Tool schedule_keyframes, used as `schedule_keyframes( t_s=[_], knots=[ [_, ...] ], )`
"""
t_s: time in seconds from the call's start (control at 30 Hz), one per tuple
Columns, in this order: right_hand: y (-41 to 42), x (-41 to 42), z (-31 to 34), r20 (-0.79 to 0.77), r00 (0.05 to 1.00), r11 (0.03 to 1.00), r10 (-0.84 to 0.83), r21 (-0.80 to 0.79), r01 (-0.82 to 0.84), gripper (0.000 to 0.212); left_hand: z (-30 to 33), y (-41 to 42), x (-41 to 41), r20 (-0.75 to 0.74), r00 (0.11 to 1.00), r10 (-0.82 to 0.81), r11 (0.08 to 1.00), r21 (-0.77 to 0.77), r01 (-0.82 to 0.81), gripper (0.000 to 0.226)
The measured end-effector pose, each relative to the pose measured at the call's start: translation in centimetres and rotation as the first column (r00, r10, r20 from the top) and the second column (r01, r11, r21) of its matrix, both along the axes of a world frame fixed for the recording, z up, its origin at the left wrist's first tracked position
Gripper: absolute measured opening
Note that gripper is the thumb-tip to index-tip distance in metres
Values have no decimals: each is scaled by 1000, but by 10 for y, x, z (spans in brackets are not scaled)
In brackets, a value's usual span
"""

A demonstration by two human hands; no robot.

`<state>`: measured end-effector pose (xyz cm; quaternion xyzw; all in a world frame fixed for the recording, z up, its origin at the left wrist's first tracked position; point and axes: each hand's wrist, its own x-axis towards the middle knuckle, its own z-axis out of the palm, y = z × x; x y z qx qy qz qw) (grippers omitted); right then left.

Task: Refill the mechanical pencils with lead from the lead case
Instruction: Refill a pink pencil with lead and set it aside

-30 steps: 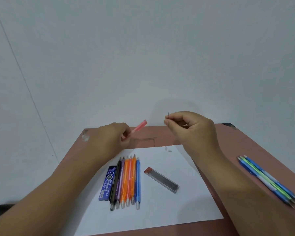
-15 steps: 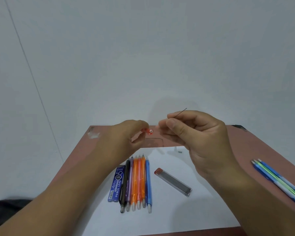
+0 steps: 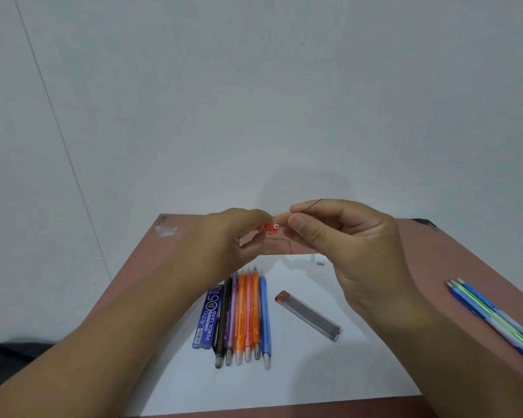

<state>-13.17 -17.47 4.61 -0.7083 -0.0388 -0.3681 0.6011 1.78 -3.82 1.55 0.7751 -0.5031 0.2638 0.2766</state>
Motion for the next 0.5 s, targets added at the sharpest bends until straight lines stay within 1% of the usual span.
schedule_keyframes(
  t_s=[0.13,0.23,0.3,0.5],
  knots=[
    [0,1,0,0,1000,1000,-8,-8,8,19,0,0,0,15,1000,-1,1000,10,1,16],
    [0,0,0,9,1000,1000,0,-11,1,19,-2,-2,2,-8,999,-44,999,-6,44,21],
    [-1,0,0,17,1000,1000,-1,-12,1,18,-3,-3,3,-21,998,-64,998,-12,64,20],
    [-3,1,0,29,999,998,-25,-55,27,17,-4,-3,4,-15,998,-66,998,-16,66,18]
  ],
)
